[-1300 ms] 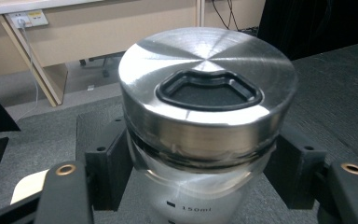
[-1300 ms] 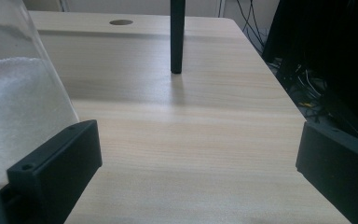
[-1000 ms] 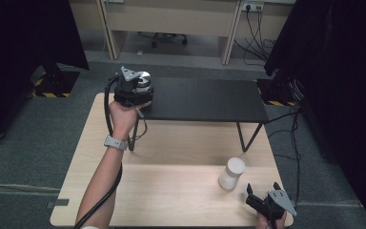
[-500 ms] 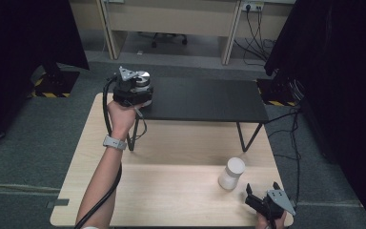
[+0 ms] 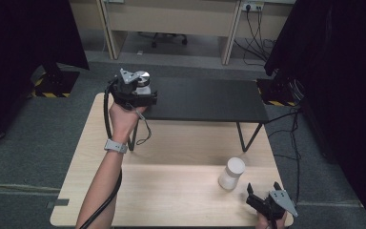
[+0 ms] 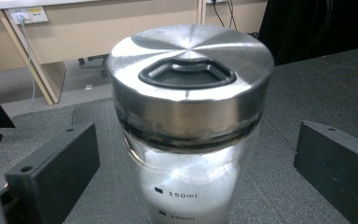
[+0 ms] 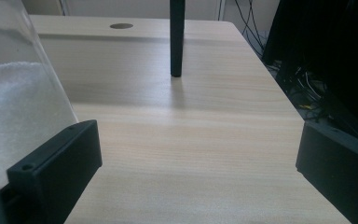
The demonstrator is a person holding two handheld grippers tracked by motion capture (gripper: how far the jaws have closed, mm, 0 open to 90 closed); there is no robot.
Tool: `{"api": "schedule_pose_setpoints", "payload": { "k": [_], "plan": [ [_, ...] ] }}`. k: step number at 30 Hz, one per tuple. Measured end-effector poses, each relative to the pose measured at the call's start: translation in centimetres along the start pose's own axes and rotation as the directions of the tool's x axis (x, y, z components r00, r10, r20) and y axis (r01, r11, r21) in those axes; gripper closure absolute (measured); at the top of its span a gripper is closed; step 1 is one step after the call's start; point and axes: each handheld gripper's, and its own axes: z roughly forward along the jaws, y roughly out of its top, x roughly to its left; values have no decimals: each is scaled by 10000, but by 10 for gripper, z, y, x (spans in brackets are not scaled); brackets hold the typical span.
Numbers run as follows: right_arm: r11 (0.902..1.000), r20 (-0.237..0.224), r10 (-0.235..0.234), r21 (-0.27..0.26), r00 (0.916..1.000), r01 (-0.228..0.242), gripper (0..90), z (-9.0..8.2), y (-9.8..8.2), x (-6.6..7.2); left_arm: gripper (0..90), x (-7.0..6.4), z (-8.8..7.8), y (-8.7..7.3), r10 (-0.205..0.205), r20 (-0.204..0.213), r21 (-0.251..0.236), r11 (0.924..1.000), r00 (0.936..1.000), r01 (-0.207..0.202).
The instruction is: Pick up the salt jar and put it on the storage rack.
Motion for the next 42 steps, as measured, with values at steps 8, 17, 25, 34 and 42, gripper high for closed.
{"api": "schedule_pose_setpoints", "payload": {
  "k": [8, 17, 25, 34, 42],
  "plan": [
    [9999, 15, -44, 139, 10000, 43, 3, 1, 2, 1, 0, 5, -13, -9, -109, 80, -330, 9994, 9999, 112],
    [9997, 4, -110, 203, 9999, 110, 3, 1, 3, 1, 0, 9, -42, -31, -132, -96, -615, 9980, 9999, 125],
    [9997, 43, -121, 224, 9999, 120, 3, 1, 3, 2, 0, 5, -72, -66, 172, -907, -721, 9971, 9957, -238],
    [9995, 54, -155, 278, 9999, 154, 3, 2, 4, 1, 0, 18, -89, -104, -328, -970, -858, 9960, 9947, 244],
    [9996, 36, -62, 268, 10000, 61, 3, 1, 4, 0, 0, 25, -94, -130, -651, -1311, -637, 9963, 9892, 571]
  ]
}}
